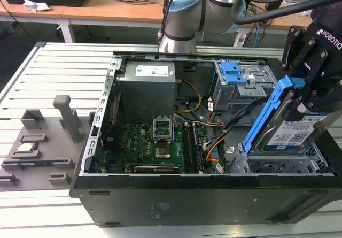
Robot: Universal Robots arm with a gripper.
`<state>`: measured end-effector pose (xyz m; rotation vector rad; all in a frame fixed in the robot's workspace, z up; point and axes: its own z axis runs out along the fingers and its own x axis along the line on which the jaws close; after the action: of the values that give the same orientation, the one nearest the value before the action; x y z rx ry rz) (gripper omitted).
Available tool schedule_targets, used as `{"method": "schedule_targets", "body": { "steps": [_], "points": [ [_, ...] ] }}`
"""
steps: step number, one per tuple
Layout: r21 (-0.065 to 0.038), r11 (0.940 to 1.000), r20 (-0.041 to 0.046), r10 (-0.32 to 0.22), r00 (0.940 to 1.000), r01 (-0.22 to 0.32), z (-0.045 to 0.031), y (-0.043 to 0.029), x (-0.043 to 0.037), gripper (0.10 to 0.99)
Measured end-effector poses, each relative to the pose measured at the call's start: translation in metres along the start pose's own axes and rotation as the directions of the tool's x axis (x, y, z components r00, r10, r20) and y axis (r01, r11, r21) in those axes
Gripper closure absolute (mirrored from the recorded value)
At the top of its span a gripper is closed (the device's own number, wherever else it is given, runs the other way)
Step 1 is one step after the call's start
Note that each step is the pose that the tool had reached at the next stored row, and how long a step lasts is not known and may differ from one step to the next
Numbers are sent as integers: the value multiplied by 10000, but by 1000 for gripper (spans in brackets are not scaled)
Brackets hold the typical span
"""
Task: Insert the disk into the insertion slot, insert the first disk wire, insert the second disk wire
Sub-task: 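Insert the disk into the insertion slot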
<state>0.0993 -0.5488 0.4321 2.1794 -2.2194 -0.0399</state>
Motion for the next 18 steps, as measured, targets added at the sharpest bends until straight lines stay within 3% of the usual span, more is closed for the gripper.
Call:
{"method": "schedule_targets", "body": {
  "steps": [10, 18],
  "points": [
    [0, 10000, 0, 0, 10000, 0, 178, -7, -1, 722],
    [0, 10000, 0, 0, 10000, 0, 419, -17, -2, 722]
  ]
}}
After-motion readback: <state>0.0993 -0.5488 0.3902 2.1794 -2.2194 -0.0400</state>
